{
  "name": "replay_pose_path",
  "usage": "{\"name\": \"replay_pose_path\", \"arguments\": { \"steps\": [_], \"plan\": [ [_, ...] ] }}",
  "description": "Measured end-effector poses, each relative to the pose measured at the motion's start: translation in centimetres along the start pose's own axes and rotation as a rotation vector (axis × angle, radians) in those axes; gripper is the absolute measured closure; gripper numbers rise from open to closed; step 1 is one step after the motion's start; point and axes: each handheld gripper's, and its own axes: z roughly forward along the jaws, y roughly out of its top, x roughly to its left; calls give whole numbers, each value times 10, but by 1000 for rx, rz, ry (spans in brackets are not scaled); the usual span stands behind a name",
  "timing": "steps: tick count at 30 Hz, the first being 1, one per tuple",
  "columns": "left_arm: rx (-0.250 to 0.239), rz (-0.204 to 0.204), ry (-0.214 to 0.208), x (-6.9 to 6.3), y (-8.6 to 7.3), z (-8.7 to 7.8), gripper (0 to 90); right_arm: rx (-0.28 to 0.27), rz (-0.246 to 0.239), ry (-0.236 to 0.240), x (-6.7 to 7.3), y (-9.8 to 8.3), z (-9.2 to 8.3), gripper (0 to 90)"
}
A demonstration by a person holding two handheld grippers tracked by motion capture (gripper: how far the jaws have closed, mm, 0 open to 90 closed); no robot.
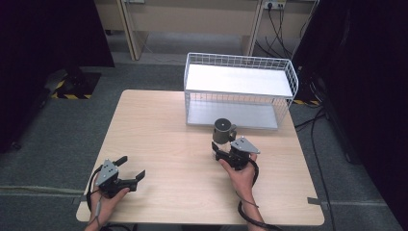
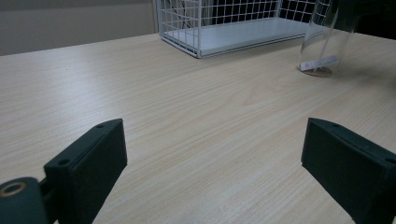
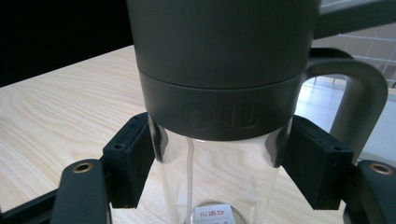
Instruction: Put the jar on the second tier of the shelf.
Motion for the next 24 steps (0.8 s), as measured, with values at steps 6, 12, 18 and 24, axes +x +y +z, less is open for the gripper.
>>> {"name": "replay_pose_path", "arguments": {
  "steps": [6, 12, 18, 24],
  "plan": [
    [-1, 1, -1, 0, 0, 0, 63, 3, -11, -31, 2, 2, -4, 306],
    [-1, 2, -1, 0, 0, 0, 63, -11, -9, -52, 1, 7, -12, 306],
    [0, 2, -1, -1, 0, 0, 63, -32, -8, -71, -3, 17, -21, 306],
    [0, 2, -2, -1, 0, 0, 63, -47, -2, -86, -8, 26, -27, 306]
  ]
}}
